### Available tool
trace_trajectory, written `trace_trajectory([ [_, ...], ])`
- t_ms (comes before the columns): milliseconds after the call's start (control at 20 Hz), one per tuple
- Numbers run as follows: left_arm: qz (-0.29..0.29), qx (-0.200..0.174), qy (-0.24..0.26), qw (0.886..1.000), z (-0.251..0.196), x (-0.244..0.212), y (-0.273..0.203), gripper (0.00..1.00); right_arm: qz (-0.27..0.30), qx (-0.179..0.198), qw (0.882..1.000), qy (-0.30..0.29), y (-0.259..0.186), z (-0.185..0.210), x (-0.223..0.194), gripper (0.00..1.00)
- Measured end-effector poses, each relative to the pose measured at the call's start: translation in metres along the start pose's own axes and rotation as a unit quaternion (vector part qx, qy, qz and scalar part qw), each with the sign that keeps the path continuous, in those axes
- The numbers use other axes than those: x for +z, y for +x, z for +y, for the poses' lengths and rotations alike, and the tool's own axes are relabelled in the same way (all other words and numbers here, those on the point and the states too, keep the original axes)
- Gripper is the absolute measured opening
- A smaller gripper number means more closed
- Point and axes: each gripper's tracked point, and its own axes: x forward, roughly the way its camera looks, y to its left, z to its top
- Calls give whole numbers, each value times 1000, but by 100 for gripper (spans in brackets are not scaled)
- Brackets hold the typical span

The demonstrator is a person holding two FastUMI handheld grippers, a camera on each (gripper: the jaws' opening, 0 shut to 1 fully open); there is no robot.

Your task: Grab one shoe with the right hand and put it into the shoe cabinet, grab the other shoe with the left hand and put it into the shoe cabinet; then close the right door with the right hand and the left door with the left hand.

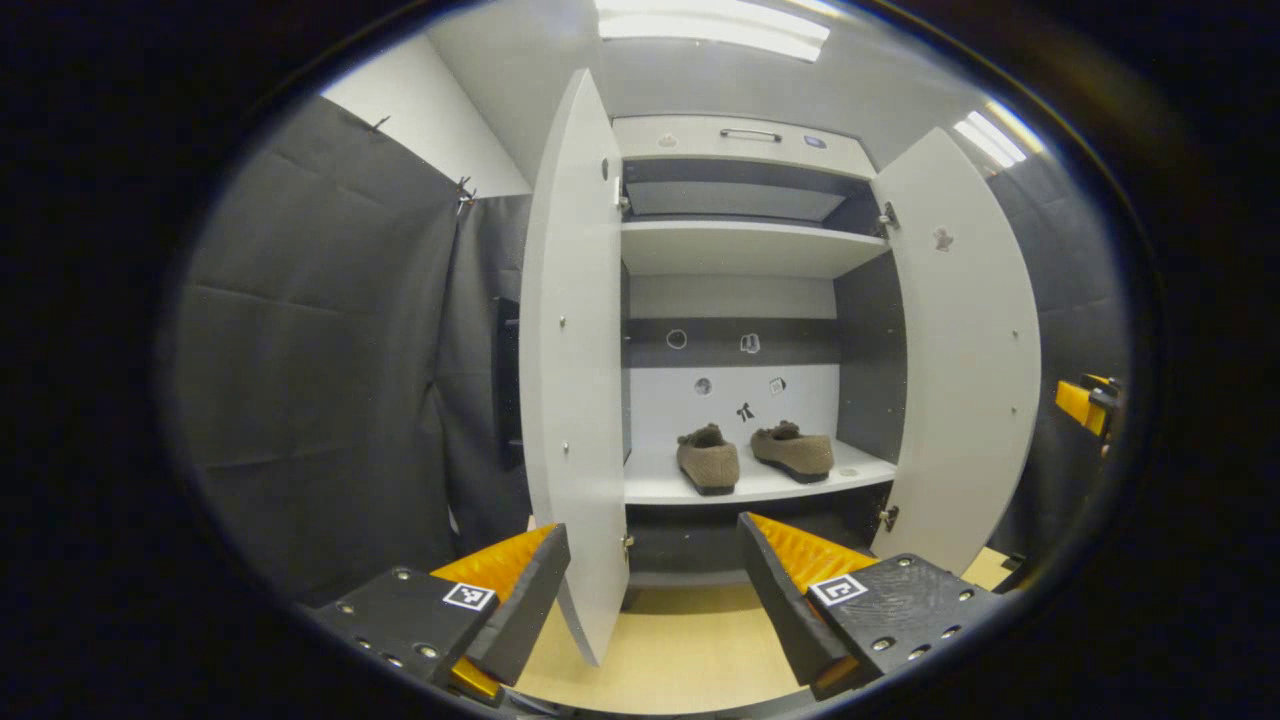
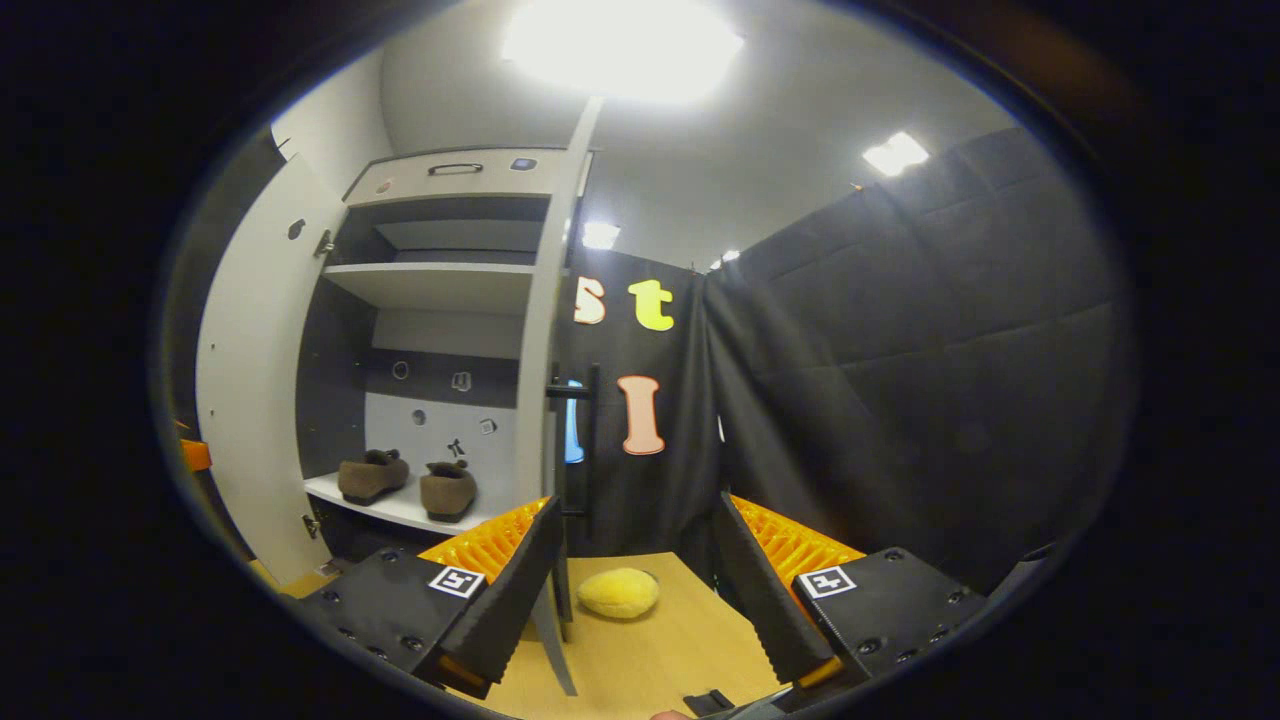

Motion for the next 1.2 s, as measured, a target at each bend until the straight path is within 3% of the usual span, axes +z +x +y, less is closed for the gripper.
trace_trajectory([
  [200, -5, 21, 4, 1000, 19, 5, -3, 98, -11, -78, 997, 5, 24, -46, 11, 96],
  [350, -9, 42, 4, 999, 38, 7, -9, 98, -12, -105, 994, 17, 43, -51, 17, 94],
  [700, -5, 94, -9, 996, 84, 3, -24, 98, -20, -78, 997, -1, 72, -4, 21, 96],
  [800, -3, 104, -8, 995, 95, 0, -27, 100, -26, -93, 995, -20, 73, -3, 22, 94],
  [950, 2, 113, -17, 993, 102, -4, -28, 100, -28, -88, 995, -22, 70, 4, 23, 91],
  [1150, 2, 113, -28, 993, 105, -7, -28, 100, -22, -91, 996, -3, 69, 7, 21, 94],
  [1200, 2, 113, -26, 993, 105, -8, -28, 98, -22, -91, 996, -1, 68, 9, 21, 90],
])
